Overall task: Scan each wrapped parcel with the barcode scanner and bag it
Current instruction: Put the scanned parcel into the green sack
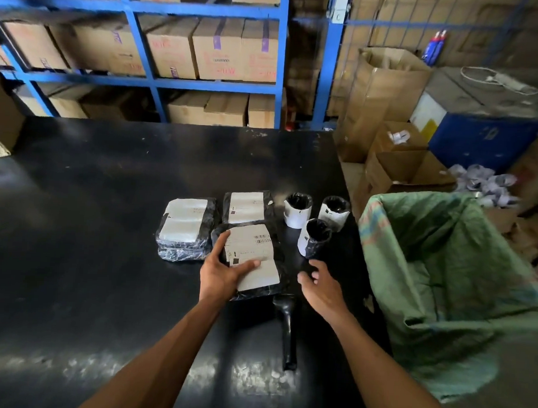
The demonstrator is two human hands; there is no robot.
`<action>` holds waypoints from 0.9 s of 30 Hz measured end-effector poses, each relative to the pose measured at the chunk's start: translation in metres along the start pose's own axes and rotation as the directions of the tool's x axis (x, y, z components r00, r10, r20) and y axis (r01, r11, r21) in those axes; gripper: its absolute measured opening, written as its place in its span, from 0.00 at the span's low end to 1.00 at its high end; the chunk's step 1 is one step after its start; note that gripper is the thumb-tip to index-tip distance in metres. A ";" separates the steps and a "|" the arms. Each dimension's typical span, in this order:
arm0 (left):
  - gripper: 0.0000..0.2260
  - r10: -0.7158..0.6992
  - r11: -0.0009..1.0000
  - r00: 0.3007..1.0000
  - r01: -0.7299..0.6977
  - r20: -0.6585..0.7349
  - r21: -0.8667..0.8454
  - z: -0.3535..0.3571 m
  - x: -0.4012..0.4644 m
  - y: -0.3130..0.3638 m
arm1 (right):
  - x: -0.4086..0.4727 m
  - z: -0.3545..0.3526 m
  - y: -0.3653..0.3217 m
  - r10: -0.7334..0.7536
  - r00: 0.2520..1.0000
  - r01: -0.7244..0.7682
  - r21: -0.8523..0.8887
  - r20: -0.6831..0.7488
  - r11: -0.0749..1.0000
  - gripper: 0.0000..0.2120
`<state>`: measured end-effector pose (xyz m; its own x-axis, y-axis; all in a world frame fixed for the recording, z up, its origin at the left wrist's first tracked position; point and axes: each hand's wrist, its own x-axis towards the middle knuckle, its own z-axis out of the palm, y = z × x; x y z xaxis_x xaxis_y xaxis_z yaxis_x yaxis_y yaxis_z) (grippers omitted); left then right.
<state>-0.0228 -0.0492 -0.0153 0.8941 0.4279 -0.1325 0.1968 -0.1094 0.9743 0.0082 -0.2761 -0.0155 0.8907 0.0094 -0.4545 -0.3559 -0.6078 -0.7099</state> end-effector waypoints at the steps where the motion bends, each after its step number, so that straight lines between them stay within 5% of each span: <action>1: 0.41 0.001 1.000 0.999 0.000 0.034 -0.023 0.011 0.000 0.008 | 0.004 -0.013 -0.005 -0.003 1.000 0.006 0.107 -0.028 0.994 0.28; 5: 0.40 0.036 0.997 0.982 -0.023 0.186 -0.069 0.066 -0.006 0.036 | 0.016 -0.068 -0.014 -0.020 1.000 0.025 0.349 -0.019 0.937 0.34; 10: 0.37 0.070 0.988 0.942 -0.019 0.329 -0.156 0.158 -0.010 0.067 | 0.028 -0.130 -0.005 -0.090 0.987 0.129 0.312 -0.136 0.941 0.35; 14: 0.37 0.132 0.990 0.880 -0.089 0.456 -0.114 0.238 -0.006 0.091 | 0.047 -0.198 0.028 -0.065 0.937 0.184 0.327 -0.344 0.927 0.24; 17: 0.38 0.116 0.990 0.817 -0.139 0.565 -0.002 0.301 -0.007 0.106 | 0.064 -0.256 0.064 0.016 0.920 0.126 0.333 -0.393 0.934 0.26; 23: 0.36 -0.053 0.844 0.925 -0.160 0.377 0.512 0.401 0.005 0.088 | 0.104 -0.322 0.149 0.077 0.941 0.017 0.274 -0.329 0.962 0.28; 27: 0.38 -0.076 0.721 0.975 -0.090 0.207 0.687 0.441 0.022 0.062 | 0.142 -0.312 0.207 0.151 0.974 -0.124 0.157 -0.171 0.980 0.25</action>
<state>0.1870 -0.4421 -0.0380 0.9403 0.2398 -0.2413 0.3383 -0.7339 0.5891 0.1488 -0.6482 -0.0590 0.8618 -0.2182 -0.4578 -0.5038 -0.4718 -0.7236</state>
